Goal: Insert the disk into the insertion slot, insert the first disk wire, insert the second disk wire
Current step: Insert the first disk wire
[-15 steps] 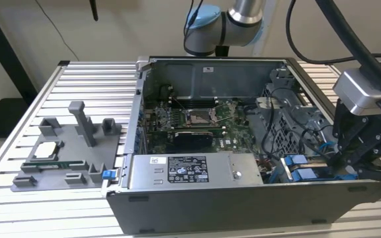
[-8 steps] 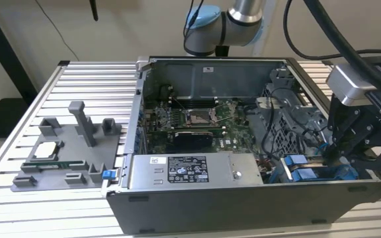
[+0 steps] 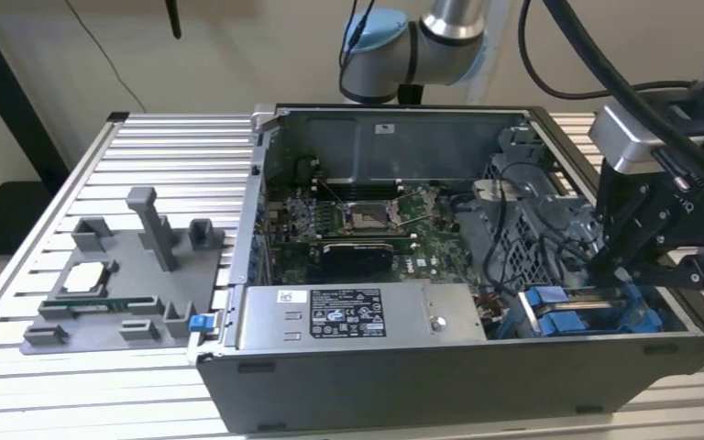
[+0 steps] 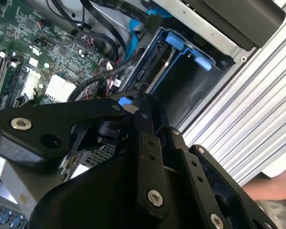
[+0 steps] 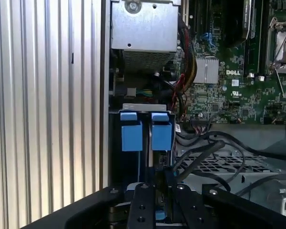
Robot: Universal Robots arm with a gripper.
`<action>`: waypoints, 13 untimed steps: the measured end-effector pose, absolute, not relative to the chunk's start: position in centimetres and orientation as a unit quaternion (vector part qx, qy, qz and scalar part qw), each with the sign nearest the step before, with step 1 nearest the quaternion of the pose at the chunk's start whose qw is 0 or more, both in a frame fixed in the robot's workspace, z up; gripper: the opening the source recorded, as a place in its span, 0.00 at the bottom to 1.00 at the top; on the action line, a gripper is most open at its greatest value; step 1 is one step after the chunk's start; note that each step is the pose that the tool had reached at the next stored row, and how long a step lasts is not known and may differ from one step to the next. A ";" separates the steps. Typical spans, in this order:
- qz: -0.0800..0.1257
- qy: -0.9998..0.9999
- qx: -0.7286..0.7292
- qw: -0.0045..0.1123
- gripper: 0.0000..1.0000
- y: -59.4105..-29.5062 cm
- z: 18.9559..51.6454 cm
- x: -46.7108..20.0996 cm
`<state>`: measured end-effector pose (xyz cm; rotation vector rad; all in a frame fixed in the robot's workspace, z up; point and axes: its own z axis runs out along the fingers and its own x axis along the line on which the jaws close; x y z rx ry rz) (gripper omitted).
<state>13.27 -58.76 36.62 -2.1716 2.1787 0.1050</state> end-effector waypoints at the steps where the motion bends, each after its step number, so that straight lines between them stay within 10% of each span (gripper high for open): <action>1: 0.035 0.707 -0.705 0.032 0.00 -58.5 36.6 13.3; 13: 0.039 0.707 -0.705 0.036 0.00 -55.9 36.3 13.9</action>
